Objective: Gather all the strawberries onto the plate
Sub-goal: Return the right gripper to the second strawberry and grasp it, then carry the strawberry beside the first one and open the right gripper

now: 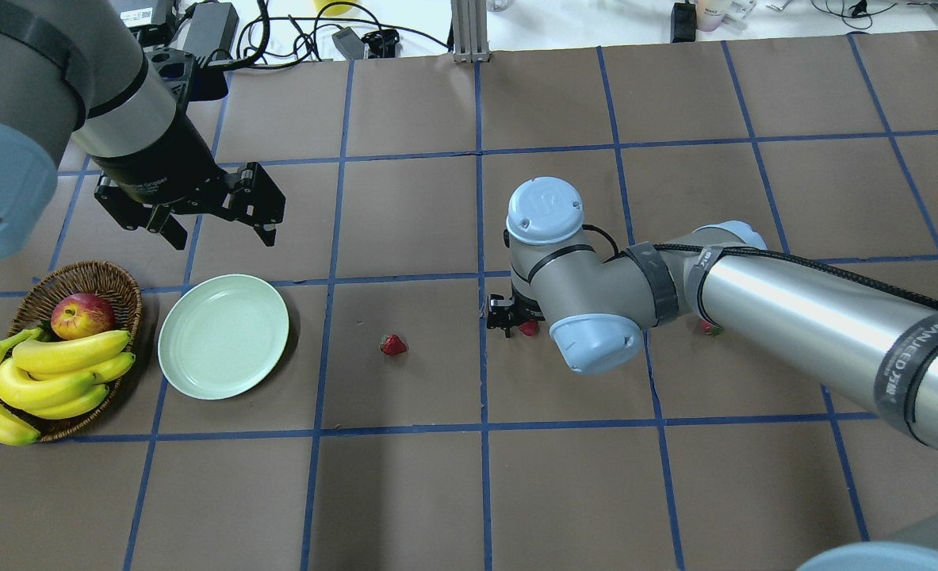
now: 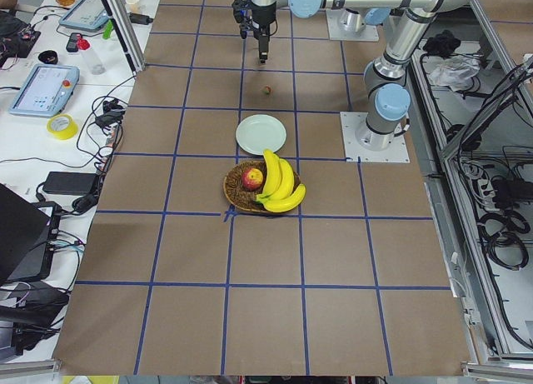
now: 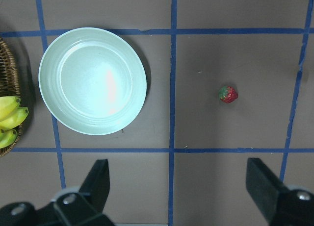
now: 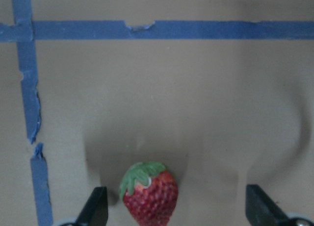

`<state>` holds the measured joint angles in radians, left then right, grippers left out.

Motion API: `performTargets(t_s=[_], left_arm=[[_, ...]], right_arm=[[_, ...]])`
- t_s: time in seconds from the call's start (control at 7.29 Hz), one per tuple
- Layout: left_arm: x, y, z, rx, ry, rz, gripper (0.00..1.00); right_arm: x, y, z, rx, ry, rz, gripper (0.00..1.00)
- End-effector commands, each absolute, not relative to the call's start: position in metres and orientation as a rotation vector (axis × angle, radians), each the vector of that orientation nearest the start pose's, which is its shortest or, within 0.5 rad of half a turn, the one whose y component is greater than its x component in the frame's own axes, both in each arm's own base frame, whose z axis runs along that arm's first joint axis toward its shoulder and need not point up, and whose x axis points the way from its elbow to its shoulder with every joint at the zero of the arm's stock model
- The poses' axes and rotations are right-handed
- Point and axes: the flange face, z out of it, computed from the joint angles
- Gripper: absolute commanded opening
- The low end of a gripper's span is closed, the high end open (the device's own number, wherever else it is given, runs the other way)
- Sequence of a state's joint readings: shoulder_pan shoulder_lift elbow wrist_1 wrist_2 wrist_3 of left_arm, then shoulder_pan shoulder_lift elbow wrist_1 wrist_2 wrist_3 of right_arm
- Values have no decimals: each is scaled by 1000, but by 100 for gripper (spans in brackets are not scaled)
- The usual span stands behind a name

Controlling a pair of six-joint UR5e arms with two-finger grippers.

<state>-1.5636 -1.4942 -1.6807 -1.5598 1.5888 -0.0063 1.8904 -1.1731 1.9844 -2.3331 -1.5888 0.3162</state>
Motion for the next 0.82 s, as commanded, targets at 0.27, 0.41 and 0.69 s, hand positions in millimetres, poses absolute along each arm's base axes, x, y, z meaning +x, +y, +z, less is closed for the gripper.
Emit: performTargets(t_s=[0.27,0.41,0.69], left_arm=[[-128,-458,469,-21,3124,36,100],[-127,-458,470,-21,3123,34,100],[-126,-459,467,-23,3117,41,100]], right_arm=[[295,-466,172,-24,3148,17,63],[294,-463,170,-15,3151,33,50],[294,-468,179,-12,3144,9,20]])
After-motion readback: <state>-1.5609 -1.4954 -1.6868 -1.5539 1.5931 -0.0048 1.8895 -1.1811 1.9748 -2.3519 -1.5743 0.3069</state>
